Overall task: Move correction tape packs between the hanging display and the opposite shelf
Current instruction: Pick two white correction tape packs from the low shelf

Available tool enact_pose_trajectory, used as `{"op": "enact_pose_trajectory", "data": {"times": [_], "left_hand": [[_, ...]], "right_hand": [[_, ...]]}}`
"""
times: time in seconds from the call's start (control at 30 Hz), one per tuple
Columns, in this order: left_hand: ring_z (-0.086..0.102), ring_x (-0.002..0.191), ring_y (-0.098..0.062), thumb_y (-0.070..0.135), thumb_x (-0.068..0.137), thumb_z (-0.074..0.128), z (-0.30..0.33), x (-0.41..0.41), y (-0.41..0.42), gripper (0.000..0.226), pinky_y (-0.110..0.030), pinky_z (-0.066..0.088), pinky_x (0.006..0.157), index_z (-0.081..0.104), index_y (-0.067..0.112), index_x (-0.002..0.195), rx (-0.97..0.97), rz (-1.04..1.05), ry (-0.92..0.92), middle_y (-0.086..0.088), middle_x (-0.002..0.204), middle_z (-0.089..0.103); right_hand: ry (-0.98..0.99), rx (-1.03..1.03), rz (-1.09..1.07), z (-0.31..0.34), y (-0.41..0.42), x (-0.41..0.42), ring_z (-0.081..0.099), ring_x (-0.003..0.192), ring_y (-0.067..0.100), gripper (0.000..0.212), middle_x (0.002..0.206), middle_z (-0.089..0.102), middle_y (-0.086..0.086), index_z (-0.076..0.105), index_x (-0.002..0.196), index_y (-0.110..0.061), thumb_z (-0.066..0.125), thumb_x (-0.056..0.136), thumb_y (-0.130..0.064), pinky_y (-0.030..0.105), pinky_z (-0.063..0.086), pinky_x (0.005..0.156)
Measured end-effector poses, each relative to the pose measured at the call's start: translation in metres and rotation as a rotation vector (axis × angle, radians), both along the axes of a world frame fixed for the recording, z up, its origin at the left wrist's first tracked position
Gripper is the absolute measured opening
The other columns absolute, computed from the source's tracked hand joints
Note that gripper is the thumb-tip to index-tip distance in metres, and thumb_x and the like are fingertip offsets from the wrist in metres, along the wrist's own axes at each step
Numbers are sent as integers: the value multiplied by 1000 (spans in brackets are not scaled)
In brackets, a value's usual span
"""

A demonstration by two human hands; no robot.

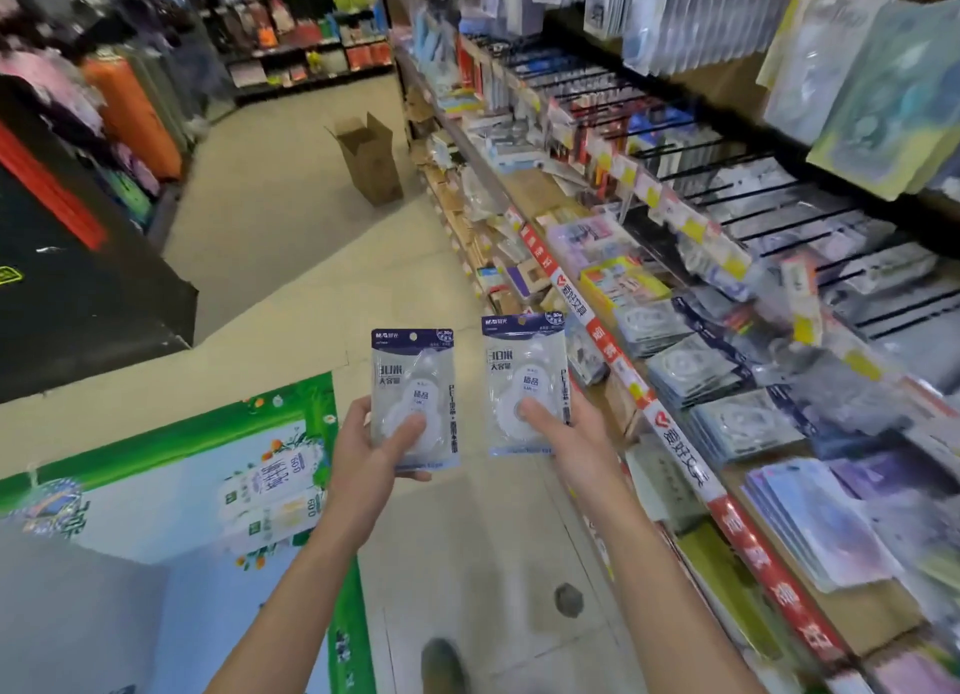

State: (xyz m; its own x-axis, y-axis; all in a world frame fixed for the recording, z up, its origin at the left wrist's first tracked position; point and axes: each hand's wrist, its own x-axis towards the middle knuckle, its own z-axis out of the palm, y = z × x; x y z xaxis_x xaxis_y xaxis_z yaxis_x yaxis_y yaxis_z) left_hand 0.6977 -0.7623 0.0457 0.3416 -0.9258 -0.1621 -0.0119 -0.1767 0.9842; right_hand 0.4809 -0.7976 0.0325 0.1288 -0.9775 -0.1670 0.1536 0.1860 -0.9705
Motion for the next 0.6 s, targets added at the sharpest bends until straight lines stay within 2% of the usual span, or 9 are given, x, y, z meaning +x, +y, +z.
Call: {"op": "enact_pose_trajectory", "data": {"times": [0.1,0.17,0.23,0.27,0.37,0.47,0.53,0.6], "left_hand": [[75,83,-30,12,92,71,-15,18,-36,33,-38,61,57,55,16,120,27,3,10,-8,108,73],[75,80,-28,11,91,71,-25,32,-65,35,-38,60,56,55,14,122,41,6,16,-9,108,72],[75,78,-24,9,92,71,-29,46,-102,34,-37,60,54,55,14,122,31,2,26,-9,108,72],[75,76,-22,9,92,71,-29,55,-123,33,-36,60,54,56,15,121,23,0,31,-8,109,72],[74,71,-15,9,92,70,-14,82,-190,27,-32,59,53,57,23,112,-10,17,63,-4,106,72],[74,76,-20,9,92,70,6,114,-257,32,-32,58,52,55,10,121,-39,15,79,-10,109,73],[74,79,-23,9,92,70,20,133,-297,35,-33,58,52,54,7,124,-68,-10,70,-11,109,72],[74,76,-20,9,92,70,30,147,-334,34,-34,58,51,54,6,122,-99,-24,62,-10,107,72]], "right_hand": [[25,8,-14,-6,-40,18,68,113,16,31,119,73,-7,66,122,-36,71,93,-25,51,49,104],[43,26,-14,-8,-68,30,68,114,14,34,120,72,-9,65,123,-37,73,90,-33,49,49,104],[69,36,-27,-8,-100,44,65,117,11,42,123,70,-12,62,130,-33,74,89,-36,43,49,105],[81,32,-31,-6,-119,52,66,115,9,40,122,71,-13,62,130,-31,73,91,-32,38,50,103],[102,12,-27,8,-179,83,71,100,5,23,106,76,-15,68,117,-29,68,95,-20,21,53,82],[112,4,-47,23,-240,115,73,88,1,21,95,77,-16,68,113,-25,69,94,-15,11,52,67],[117,-14,-63,29,-275,133,73,88,2,21,96,77,-16,68,108,-28,69,93,-14,14,53,68],[145,-6,-74,32,-303,146,73,94,6,20,102,77,-13,68,111,-29,69,94,-18,24,58,76]]}}
